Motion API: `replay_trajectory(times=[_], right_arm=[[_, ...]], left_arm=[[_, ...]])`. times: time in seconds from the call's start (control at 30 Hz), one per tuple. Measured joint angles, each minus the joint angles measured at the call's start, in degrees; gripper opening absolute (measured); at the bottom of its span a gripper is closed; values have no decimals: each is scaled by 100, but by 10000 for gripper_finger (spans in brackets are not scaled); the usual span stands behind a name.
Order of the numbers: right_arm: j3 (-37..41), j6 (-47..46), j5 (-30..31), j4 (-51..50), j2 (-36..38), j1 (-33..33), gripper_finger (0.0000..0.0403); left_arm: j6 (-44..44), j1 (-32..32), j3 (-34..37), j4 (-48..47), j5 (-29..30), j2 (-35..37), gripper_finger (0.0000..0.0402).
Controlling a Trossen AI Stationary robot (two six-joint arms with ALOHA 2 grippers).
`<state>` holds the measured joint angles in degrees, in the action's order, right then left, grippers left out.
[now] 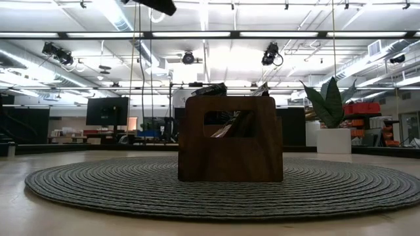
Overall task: Pick & Place Tea
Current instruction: Put the brown tea bag into the bottom section of the wooden organizer
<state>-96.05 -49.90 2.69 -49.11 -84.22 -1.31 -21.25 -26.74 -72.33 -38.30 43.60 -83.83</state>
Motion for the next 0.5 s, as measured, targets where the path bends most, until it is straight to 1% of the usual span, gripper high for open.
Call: replay_trajectory(times=[0.13,0.23,0.3,0.4,0.5], right_arm=[[0,-146,667,-317,107,-293,0],[0,-357,1030,-601,137,-522,0],[0,-572,1286,-682,141,-688,0],[0,-999,1743,-744,141,-959,0],[17,-1531,2200,-729,141,-1226,0]], left_arm=[[-465,-92,534,1009,6,168,46],[-799,-86,1109,1652,10,429,37],[-833,-81,1506,2208,12,731,29],[-899,-62,2036,2799,24,1241,18],[-930,-29,2462,3057,21,1797,9]])
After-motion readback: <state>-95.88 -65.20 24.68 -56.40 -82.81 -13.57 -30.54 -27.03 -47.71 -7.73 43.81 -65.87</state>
